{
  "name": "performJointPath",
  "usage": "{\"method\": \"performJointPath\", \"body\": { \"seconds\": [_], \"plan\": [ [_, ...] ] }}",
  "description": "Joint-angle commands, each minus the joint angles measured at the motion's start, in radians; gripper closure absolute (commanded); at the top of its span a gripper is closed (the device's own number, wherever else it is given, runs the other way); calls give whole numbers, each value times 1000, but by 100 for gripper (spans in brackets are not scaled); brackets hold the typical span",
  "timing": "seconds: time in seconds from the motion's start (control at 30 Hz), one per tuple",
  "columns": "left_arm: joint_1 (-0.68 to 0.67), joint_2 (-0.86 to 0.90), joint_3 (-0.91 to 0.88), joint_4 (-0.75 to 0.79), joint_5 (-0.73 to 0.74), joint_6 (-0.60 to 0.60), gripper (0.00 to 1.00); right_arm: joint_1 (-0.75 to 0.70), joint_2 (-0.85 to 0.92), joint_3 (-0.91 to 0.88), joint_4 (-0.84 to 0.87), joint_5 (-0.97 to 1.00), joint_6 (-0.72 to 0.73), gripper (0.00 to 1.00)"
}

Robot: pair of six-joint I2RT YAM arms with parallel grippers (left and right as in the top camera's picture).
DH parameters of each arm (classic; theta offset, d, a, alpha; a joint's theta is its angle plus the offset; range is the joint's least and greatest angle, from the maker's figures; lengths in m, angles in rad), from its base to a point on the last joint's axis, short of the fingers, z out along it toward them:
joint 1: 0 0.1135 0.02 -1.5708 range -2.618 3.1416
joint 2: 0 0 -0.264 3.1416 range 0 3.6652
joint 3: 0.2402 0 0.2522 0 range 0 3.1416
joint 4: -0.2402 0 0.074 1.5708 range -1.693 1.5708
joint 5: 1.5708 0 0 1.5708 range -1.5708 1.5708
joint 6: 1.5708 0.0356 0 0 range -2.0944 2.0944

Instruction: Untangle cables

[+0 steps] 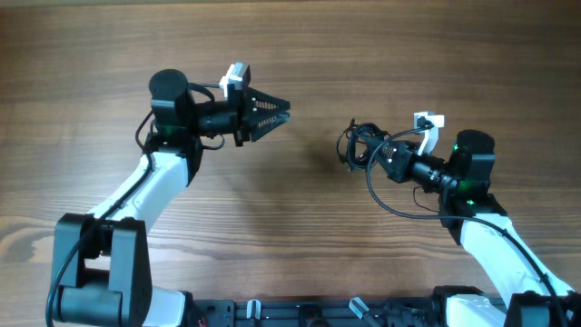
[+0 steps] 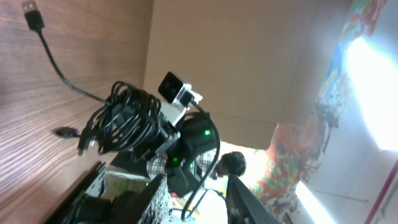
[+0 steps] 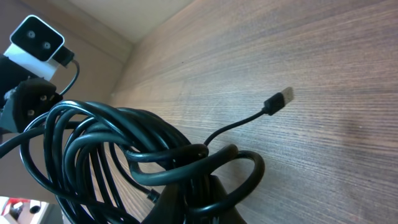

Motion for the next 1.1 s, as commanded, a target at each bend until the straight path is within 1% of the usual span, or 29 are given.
{"method": "performJointPath", "body": {
  "seconds": [0.0, 0.03, 0.07, 0.1, 0.13, 0.17, 0.2, 0.23, 0.27, 0.33, 0.4, 0.47, 0.53, 0.57, 0.67, 0.73, 0.77, 0.8, 0.83, 0.87, 0.9, 0.93, 0.97, 1.0, 1.03, 1.07],
  "plan": [
    [-129, -14, 11, 1, -170, 14, 64, 3, 6, 0, -16, -2, -8, 96],
    [-185, -14, 11, -13, -237, 47, 62, 3, 6, 0, -23, -2, -9, 96],
    [-229, -14, 11, -44, -298, 77, 62, 3, 6, 0, -26, -3, -9, 96],
    [-284, -14, 11, -114, -392, 92, 65, 4, 6, 0, -31, -11, -10, 96],
    [-328, -14, 11, -180, -488, 92, 73, 6, 6, -1, -33, -19, -11, 96],
    [-359, -14, 11, -225, -575, 115, 78, 10, 6, -1, -37, -28, -11, 96],
    [-391, -14, 11, -256, -672, 146, 78, 19, 6, 0, -55, -32, -11, 96],
    [-404, -14, 11, -264, -706, 148, 78, 25, 6, 0, -73, -32, -13, 96],
    [-410, -14, 11, -264, -723, 148, 78, 33, 6, 0, -97, -41, -44, 96],
    [-411, -14, 11, -267, -724, 148, 77, 51, 6, 0, -129, -43, -89, 96],
    [-411, -14, 11, -273, -724, 148, 78, 70, 6, -1, -128, -43, -90, 95],
    [-411, -14, 11, -282, -724, 148, 88, 84, 6, -1, -128, -42, -100, 95],
    [-411, -14, 11, -281, -724, 147, 96, 89, 6, -1, -129, -38, -115, 96],
    [-411, -14, 11, -281, -719, 147, 96, 89, 6, -1, -129, -34, -115, 95],
    [-410, -14, 11, -267, -666, 143, 96, 89, 6, -1, -133, 15, -111, 96],
    [-401, -14, 11, -227, -636, 143, 96, 89, 6, -1, -133, 27, -112, 95],
    [-392, -14, 11, -196, -614, 144, 96, 89, 6, 0, -133, 42, -112, 92],
    [-374, -14, 11, -145, -575, 144, 96, 89, 6, -1, -134, 75, -112, 83],
    [-348, -14, 11, -105, -530, 145, 96, 89, 6, 0, -130, 77, -111, 83],
    [-319, -14, 11, -100, -492, 145, 95, 89, 6, 0, -126, 75, -105, 83],
    [-301, -14, 11, -111, -470, 145, 87, 89, 6, 0, -124, 79, -85, 81],
    [-280, -14, 11, -135, -452, 145, 79, 89, 6, 0, -122, 89, -54, 46],
    [-259, -14, 11, -177, -445, 145, 64, 89, 6, 0, -124, 108, -10, 28],
    [-250, -14, 11, -202, -445, 145, 59, 89, 6, 0, -128, 124, 16, 20],
    [-243, -14, 11, -232, -447, 150, 55, 89, 6, 0, -134, 147, 50, 11],
    [-239, -14, 11, -261, -450, 183, 48, 89, 6, 0, -143, 167, 75, 3]
  ]
}}
